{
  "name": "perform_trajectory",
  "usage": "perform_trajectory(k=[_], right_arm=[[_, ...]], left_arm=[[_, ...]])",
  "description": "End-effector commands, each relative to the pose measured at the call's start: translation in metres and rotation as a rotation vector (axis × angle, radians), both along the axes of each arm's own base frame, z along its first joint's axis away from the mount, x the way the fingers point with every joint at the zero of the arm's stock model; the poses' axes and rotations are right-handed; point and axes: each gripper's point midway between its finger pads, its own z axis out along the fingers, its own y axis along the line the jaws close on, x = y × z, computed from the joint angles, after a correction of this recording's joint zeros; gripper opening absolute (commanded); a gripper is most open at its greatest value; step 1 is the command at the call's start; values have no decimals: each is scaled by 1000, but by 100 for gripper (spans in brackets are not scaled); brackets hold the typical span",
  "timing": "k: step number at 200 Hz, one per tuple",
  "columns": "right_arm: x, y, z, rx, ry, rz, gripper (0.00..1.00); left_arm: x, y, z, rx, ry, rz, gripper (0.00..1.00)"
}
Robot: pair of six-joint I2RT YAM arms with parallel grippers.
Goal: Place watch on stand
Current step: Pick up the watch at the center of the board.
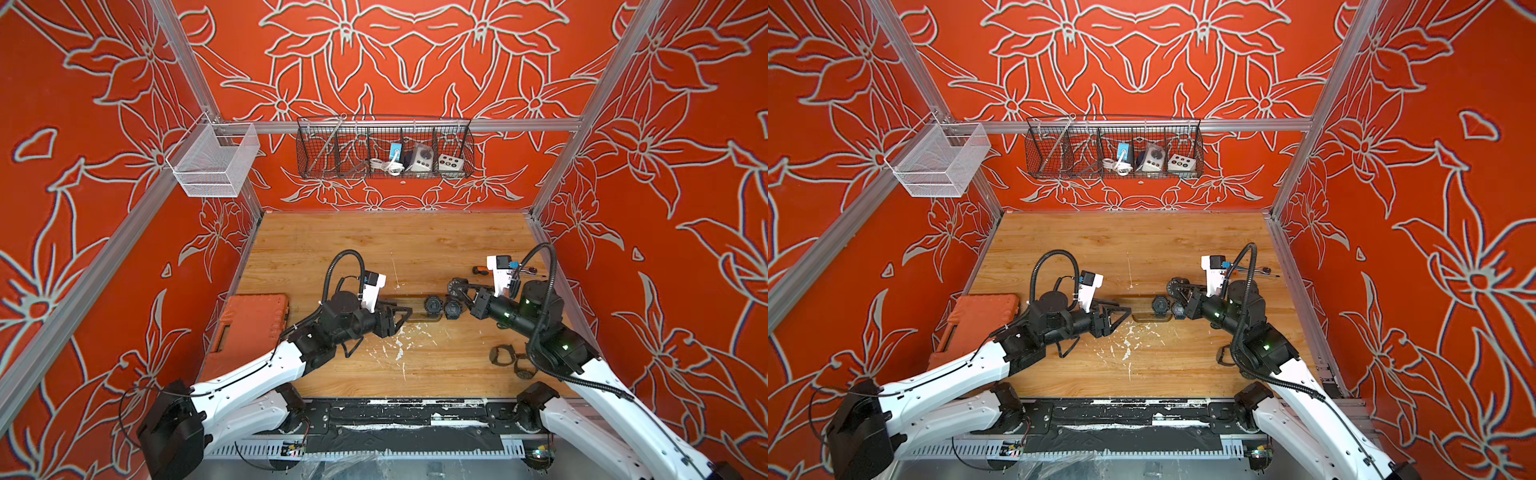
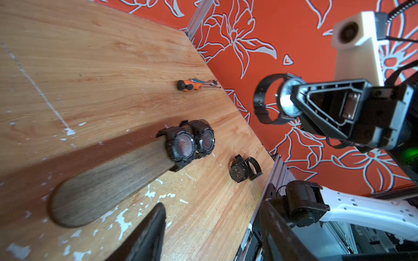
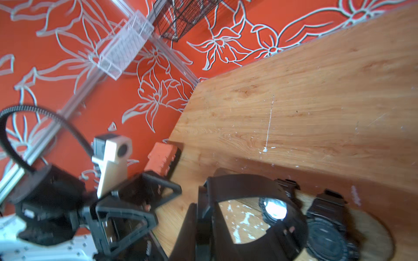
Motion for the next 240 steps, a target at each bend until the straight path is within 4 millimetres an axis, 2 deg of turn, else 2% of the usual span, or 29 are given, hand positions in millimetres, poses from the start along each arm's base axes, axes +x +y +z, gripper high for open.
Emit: perform_trajectory(k=[1, 28, 59, 93, 108, 133, 170, 203, 218, 240], right_arm=[[19, -13, 25, 149, -9, -214, 0], [19, -8, 36, 194, 6, -277, 0], [18, -3, 29, 245, 57, -358, 0], [17, 0, 28, 279, 77, -418, 0], [17, 2, 27, 292, 87, -440, 0], [20, 13, 24, 295, 111, -445, 2], [21, 27, 21, 301, 132, -435, 1], [21, 29, 20, 292, 133, -450, 1], [20, 30, 19, 292, 137, -452, 1], [20, 32, 17, 292, 138, -451, 1]], left_arm=[[13, -10, 25, -19, -117, 66, 63], [16, -27, 34, -23, -163, 75, 59], [14, -50, 45, -27, -236, 24, 58], [20, -62, 45, 4, -289, 9, 56], [21, -69, 45, 4, -292, -7, 53], [25, -78, 40, 7, -273, -13, 50], [29, -85, 39, 14, -266, -2, 44], [39, -83, 32, 31, -232, 54, 38], [43, -82, 31, 41, -219, 74, 30], [49, -82, 26, 75, -194, 105, 27]])
